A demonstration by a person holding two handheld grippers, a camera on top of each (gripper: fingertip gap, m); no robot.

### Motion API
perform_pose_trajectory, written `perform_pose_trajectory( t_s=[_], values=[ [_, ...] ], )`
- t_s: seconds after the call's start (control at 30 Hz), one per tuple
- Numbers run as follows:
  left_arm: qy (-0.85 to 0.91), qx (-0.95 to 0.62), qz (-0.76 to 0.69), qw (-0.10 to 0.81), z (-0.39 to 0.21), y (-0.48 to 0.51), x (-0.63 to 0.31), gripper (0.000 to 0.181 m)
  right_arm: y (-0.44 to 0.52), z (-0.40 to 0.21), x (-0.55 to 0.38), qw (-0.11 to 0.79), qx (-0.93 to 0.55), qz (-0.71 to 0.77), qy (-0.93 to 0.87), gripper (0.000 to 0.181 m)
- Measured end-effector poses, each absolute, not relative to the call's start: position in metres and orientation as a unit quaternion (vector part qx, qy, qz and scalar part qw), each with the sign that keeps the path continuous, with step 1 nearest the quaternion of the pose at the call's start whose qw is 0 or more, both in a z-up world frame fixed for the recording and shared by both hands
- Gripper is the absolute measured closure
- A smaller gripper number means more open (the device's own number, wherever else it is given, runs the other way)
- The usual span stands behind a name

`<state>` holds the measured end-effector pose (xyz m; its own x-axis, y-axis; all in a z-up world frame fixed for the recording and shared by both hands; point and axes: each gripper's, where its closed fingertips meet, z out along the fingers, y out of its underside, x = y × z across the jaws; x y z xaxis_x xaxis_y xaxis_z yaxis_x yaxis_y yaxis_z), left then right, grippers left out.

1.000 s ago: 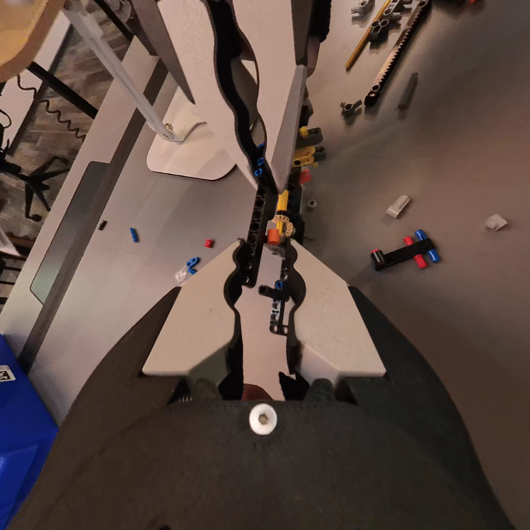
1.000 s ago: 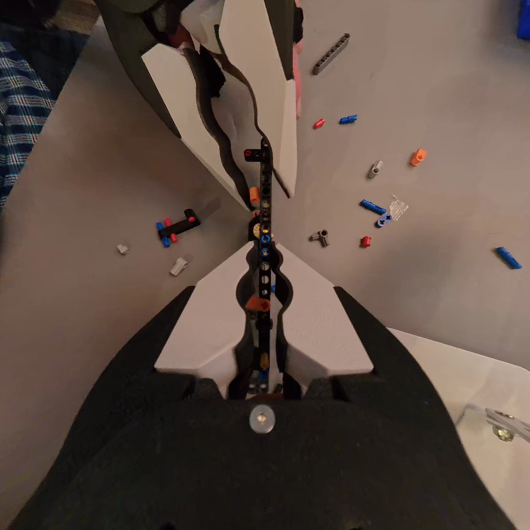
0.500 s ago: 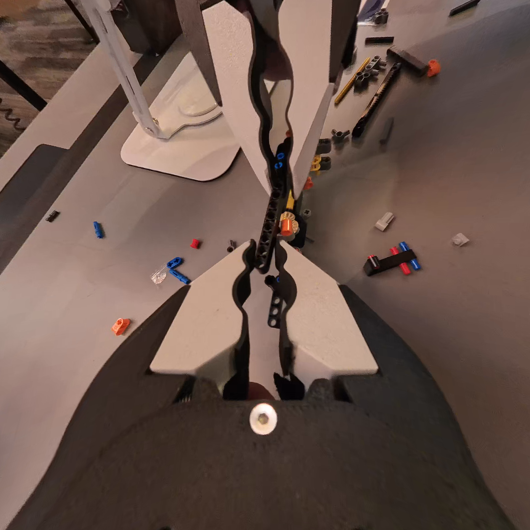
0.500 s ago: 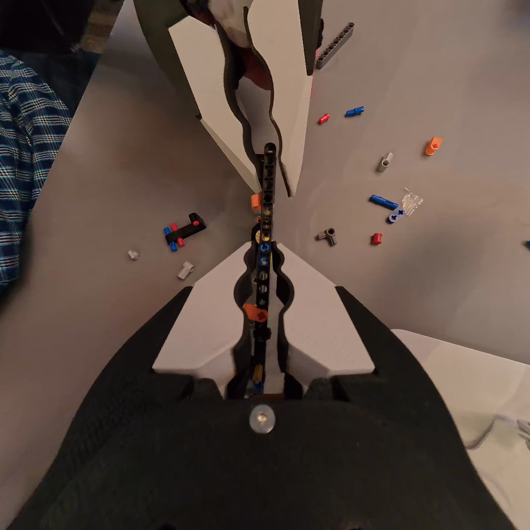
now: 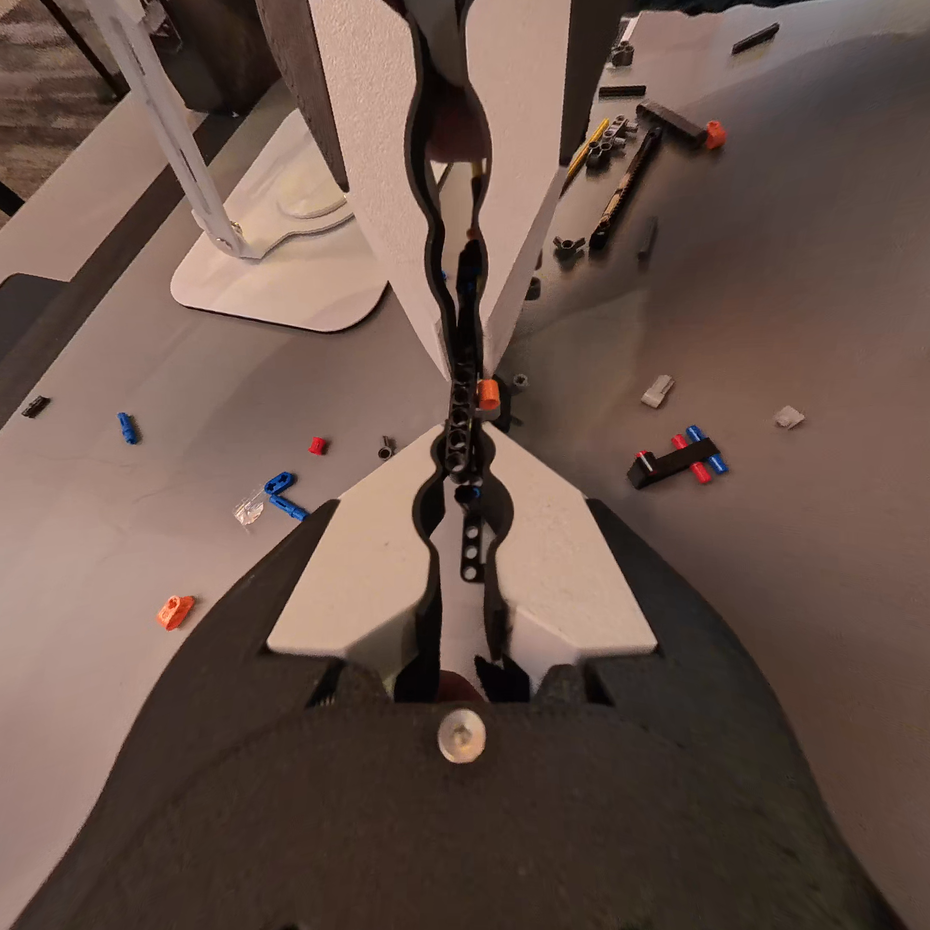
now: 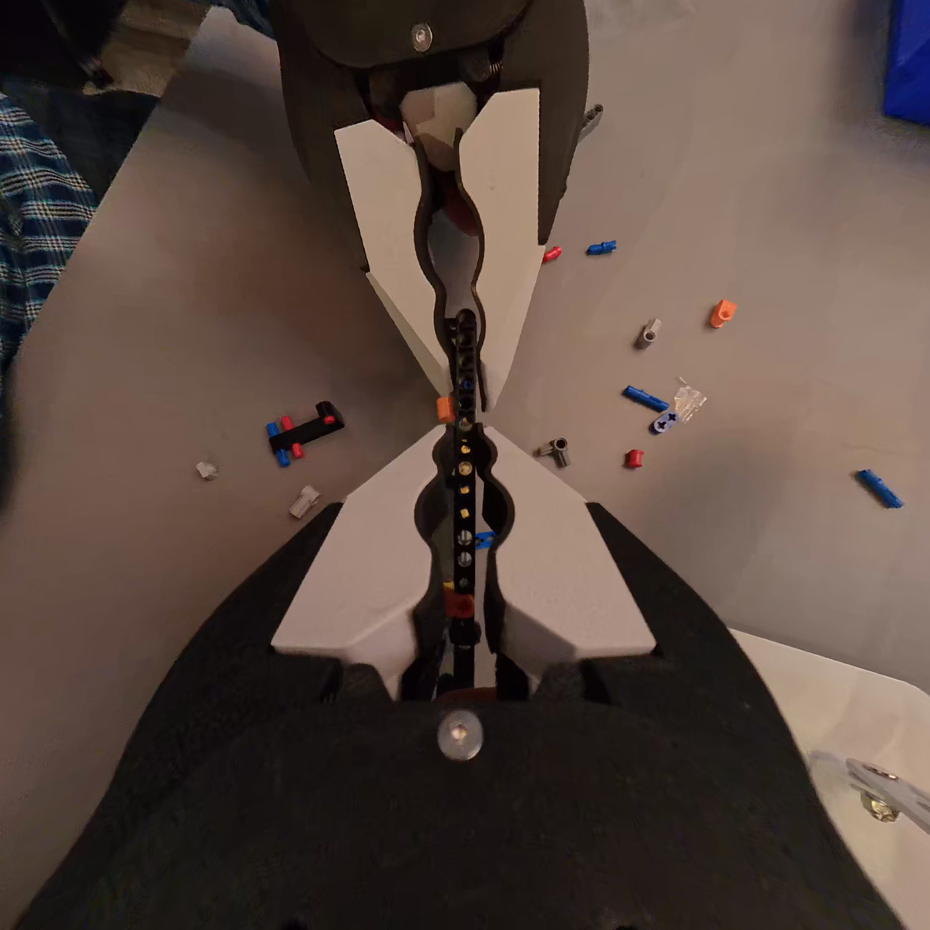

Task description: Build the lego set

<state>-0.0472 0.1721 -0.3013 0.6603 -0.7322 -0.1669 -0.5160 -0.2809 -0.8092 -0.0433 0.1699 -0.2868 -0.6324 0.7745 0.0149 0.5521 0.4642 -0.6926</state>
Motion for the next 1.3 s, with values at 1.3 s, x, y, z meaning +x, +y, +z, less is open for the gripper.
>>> perform_pose_trajectory(
  t_s=[1.3],
  values=[
    [0.106, -0.707, -0.358, 0.6, -0.198, 0.153, -0.068, 0.15, 0.182, -0.173, -0.066, 0.106, -0.52, 0.67, -0.519, 0.177]
  ],
)
